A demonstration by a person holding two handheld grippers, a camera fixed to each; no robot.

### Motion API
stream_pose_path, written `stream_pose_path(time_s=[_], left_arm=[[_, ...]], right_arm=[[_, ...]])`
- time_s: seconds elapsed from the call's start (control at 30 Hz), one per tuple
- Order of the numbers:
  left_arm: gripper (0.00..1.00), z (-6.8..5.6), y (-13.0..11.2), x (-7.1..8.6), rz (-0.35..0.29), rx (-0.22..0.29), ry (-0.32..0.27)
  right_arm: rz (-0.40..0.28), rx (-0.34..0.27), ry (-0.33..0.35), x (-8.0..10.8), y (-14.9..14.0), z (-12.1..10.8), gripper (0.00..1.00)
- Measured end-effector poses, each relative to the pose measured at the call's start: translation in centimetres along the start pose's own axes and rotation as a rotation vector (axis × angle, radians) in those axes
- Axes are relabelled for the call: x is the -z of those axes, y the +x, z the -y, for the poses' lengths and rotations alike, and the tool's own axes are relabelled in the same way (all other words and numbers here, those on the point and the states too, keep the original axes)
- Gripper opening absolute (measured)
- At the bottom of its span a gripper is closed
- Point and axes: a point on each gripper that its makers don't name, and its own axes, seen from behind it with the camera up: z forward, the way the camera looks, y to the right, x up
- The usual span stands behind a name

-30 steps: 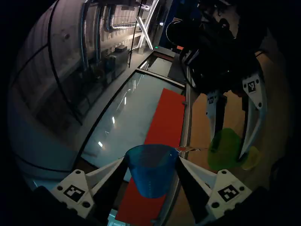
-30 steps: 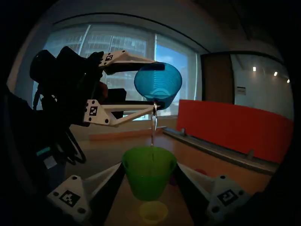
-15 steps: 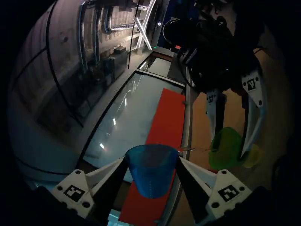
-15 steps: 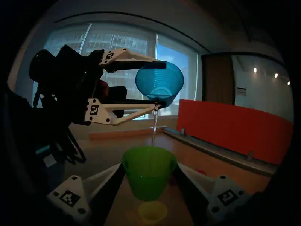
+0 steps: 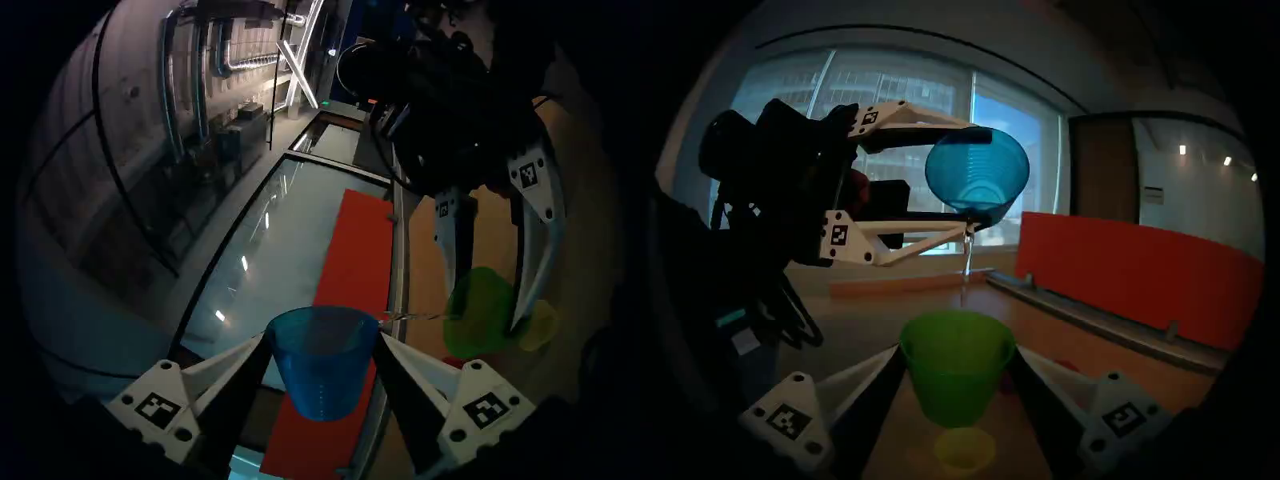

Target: Pour water

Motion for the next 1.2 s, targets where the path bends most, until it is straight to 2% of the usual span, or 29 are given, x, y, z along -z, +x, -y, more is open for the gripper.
stream_pose_path(time_s=[1.2], left_arm=[[0.87, 0.0, 1.3, -0.3, -0.029, -0.101, -0.005]], right_arm=[[-0.013, 0.002, -0.010, 0.3, 0.3, -0.6, 0.90]])
